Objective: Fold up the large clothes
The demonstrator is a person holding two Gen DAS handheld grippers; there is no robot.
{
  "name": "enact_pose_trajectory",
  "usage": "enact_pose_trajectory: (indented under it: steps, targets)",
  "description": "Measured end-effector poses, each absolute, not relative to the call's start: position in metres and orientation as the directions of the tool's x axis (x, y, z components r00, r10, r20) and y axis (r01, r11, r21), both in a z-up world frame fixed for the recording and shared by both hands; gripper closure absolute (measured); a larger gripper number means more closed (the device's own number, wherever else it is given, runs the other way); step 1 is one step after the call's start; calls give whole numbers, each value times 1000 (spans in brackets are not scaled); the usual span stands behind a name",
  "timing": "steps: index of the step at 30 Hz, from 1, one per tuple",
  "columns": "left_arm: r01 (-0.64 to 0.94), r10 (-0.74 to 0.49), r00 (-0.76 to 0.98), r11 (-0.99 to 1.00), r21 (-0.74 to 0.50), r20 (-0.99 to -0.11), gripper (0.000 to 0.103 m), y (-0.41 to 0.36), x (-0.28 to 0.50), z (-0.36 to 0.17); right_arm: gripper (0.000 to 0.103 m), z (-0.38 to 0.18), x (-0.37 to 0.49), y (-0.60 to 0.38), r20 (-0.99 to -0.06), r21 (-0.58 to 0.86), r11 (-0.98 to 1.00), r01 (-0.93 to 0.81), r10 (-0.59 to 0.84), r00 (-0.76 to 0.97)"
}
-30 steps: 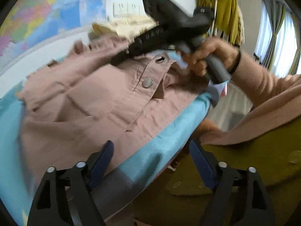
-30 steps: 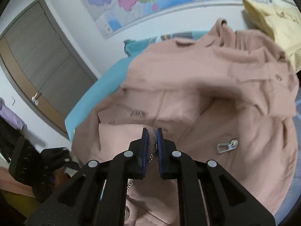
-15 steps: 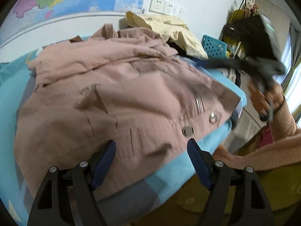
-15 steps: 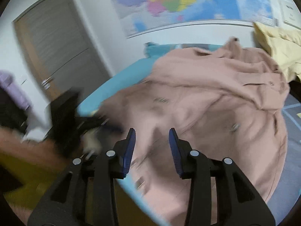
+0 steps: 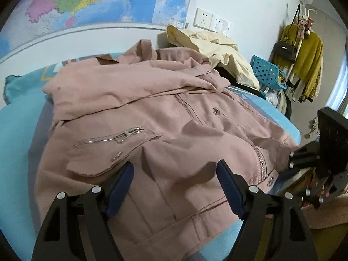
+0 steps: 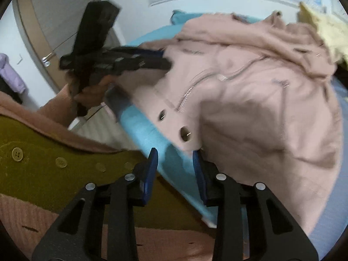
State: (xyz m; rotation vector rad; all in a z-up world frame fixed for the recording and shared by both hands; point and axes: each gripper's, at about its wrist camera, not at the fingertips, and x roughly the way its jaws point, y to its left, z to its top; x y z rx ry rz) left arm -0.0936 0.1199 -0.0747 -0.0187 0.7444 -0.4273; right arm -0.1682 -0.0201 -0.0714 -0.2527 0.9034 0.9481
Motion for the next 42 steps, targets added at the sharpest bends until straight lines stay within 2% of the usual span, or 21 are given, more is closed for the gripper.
enact_pose_trajectory:
  steps: [3,6,9,11,12,13,15,16,17,18,20,21,23,26,30,33,37,39,42]
  targets:
    - [443,-403,666,891,-103,-627,27,109,-114,-65,70,-59,-160,-24,-711,187,606,-773,626,319]
    - [583,-489,628,811,-50,-605,27,89,-145,-58,68,-46,-143,-23,-655,208,622,-755,662,365]
    - [679,-542,569,734,-18,-618,27,66,-163,-64,68,-35,-124,-23,-612,253,624,-740,695,377]
    - [697,-515,559,716,33,-650,27,49,-167,-75,68,-34,-121,-20,-612,264,607,-749,706,357]
    - [693,-494,555,719,43,-669,27,43,-164,-81,61,-35,-124,-19,-629,250,595,-764,699,339]
    - [690,-482,548,723,43,-683,27,41,-161,-86,45,-34,-130,-19,-643,229,592,-773,688,336]
    - [678,-474,536,735,21,-699,27,42,-155,-92,27,-39,-144,-12,-681,147,592,-792,641,354]
    - [674,-476,534,739,11,-699,27,45,-153,-93,27,-43,-147,-8,-700,106,599,-794,612,368]
    - [671,-477,536,742,8,-697,27,48,-154,-93,27,-50,-148,-3,-725,60,610,-790,571,386]
    - [666,-476,539,746,6,-694,27,50,-153,-92,32,-57,-145,1,-743,33,620,-784,540,396]
    - [663,-484,539,749,-7,-689,27,52,-152,-91,59,-68,-137,6,-768,49,621,-782,524,368]
    - [661,-484,540,750,-8,-688,28,52,-152,-91,79,-70,-134,4,-764,76,616,-784,541,351]
    - [667,-494,535,745,-16,-685,28,52,-155,-90,89,-63,-127,2,-740,97,619,-779,569,359]
    - [708,-543,507,706,-36,-669,27,48,-163,-88,91,-41,-110,-12,-673,196,638,-745,640,371]
    - [714,-520,492,700,-18,-699,27,33,-148,-99,89,-32,-99,-16,-659,210,663,-719,639,397]
    - [653,-470,486,755,-51,-737,31,34,-116,-107,74,-28,-107,-17,-663,180,681,-710,617,424]
    - [600,-475,498,793,-107,-725,32,49,-91,-98,69,-11,-145,-26,-634,109,635,-764,637,439]
    - [572,-471,486,808,-139,-736,33,56,-79,-96,69,-10,-166,-26,-651,70,581,-811,642,404]
    - [548,-459,469,821,-160,-755,33,59,-70,-96,72,-29,-190,-19,-726,40,522,-852,601,334]
